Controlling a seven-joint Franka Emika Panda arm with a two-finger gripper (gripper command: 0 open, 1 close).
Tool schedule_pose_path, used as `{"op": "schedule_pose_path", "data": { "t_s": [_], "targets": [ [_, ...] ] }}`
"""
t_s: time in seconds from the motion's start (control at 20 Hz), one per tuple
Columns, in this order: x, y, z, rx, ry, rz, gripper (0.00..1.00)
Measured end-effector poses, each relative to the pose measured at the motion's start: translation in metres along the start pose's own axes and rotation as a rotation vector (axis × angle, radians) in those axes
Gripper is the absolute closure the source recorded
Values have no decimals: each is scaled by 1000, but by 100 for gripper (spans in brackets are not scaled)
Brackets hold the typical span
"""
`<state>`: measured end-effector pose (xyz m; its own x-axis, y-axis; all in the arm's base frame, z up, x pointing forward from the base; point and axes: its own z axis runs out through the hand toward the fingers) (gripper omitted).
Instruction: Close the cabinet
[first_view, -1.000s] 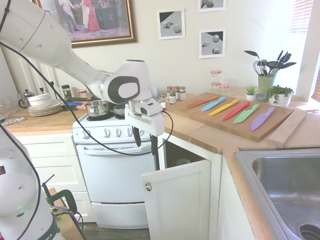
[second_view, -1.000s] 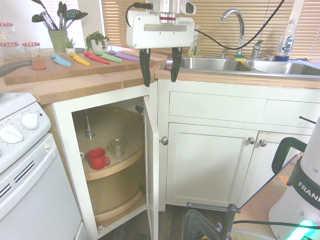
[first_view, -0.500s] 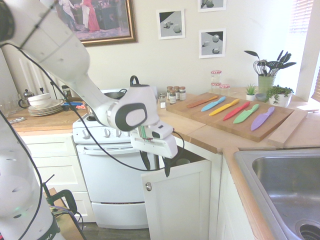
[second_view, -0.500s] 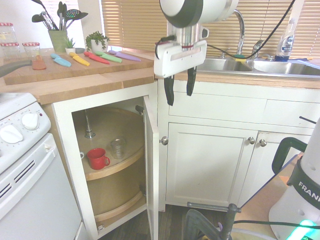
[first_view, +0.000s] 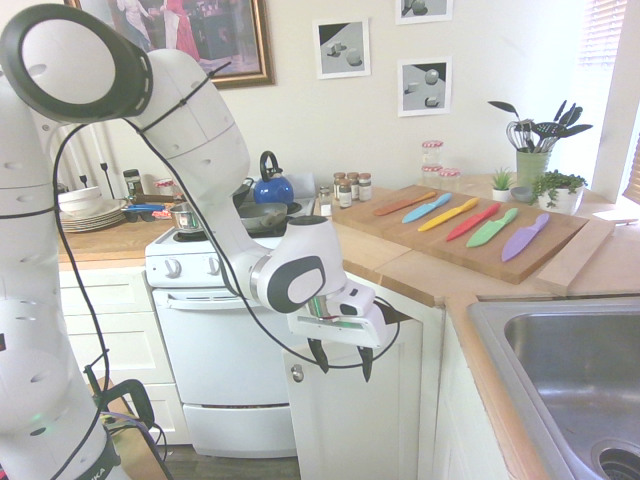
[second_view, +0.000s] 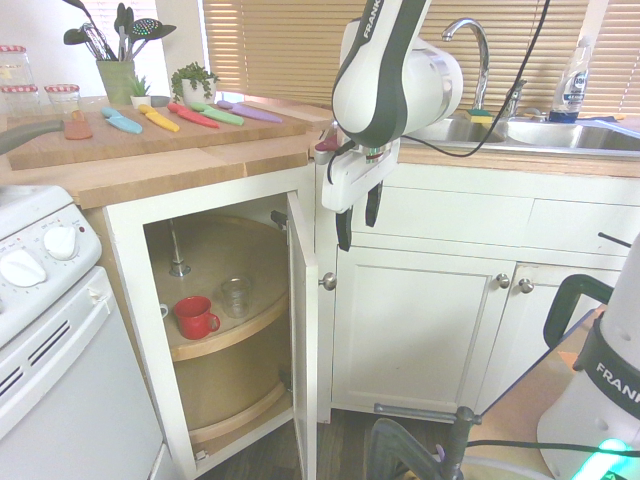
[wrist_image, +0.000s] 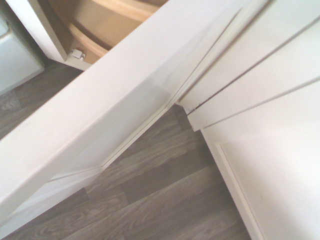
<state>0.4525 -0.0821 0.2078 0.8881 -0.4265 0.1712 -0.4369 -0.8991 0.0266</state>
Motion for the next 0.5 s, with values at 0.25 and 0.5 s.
{"op": "schedule_pose_path", "data": {
  "t_s": [0.25, 0.5],
  "targets": [
    [3, -18, 8, -7, -5, -37, 100],
    [4, -14, 9, -16, -4, -34, 100]
  ]
}}
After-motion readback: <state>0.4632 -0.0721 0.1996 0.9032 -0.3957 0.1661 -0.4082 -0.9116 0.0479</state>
